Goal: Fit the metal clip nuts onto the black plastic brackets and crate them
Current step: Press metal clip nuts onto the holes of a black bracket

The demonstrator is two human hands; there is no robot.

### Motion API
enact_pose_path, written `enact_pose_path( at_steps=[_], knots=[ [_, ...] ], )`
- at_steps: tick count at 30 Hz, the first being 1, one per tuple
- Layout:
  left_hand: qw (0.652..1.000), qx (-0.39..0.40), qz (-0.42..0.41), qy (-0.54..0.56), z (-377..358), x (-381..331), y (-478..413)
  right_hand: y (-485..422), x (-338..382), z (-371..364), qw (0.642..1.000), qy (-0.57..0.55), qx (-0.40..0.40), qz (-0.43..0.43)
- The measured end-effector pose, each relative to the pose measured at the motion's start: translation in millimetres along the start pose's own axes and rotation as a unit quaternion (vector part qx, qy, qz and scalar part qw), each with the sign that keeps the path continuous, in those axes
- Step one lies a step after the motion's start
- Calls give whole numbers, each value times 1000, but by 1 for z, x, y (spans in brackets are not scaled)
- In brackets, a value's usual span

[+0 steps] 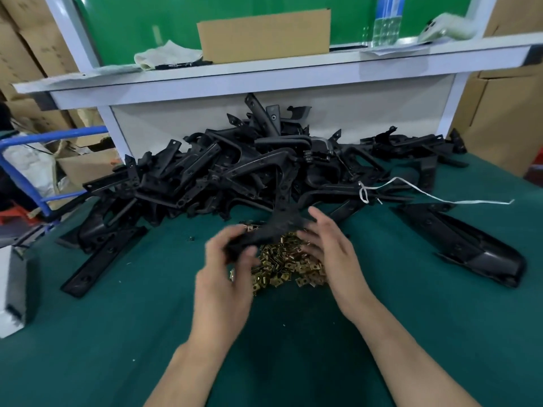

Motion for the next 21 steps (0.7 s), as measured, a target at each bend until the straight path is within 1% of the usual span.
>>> enact_pose_path(
  at_steps=[1,2,3,4,5,7,9,11,13,16,18,21],
  knots=[
    [998,66,-1,-9,-16,-1,6,-2,-6,3,993,-97,-17,-64],
    [991,134,3,-13,-31,1,13,-3,-11,5,977,-176,-30,-116],
    [981,193,8,-12,-42,2,19,-3,-14,9,962,-224,-42,-151],
    [973,231,11,-2,-49,3,23,-4,-17,14,952,-247,-57,-174],
    [969,247,19,12,-52,5,25,-6,-20,21,945,-259,-76,-186],
    [972,229,48,34,-49,12,21,-10,-22,33,938,-273,-113,-182],
    [981,180,70,25,-41,20,12,-14,-20,38,940,-263,-134,-172],
    [985,138,101,10,-35,29,5,-16,-19,40,948,-236,-139,-165],
    [983,116,143,14,-30,39,3,-17,-19,39,956,-213,-127,-159],
    [969,106,219,31,-28,56,6,-17,-16,36,963,-201,-112,-139],
    [956,87,275,61,-27,65,7,-16,-13,36,969,-187,-111,-116],
    [919,49,366,141,-26,75,10,-14,-11,37,970,-185,-119,-102]
  ],
)
Point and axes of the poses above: each hand's wrist, its own y-axis away from the middle knuckle, its own z-axis out of the back of the hand, x = y × z, the point moved 10 cm from there along -y, towards the middle knuckle, and after that the axes turned 10 degrees about -x, right-handed, at the moved point
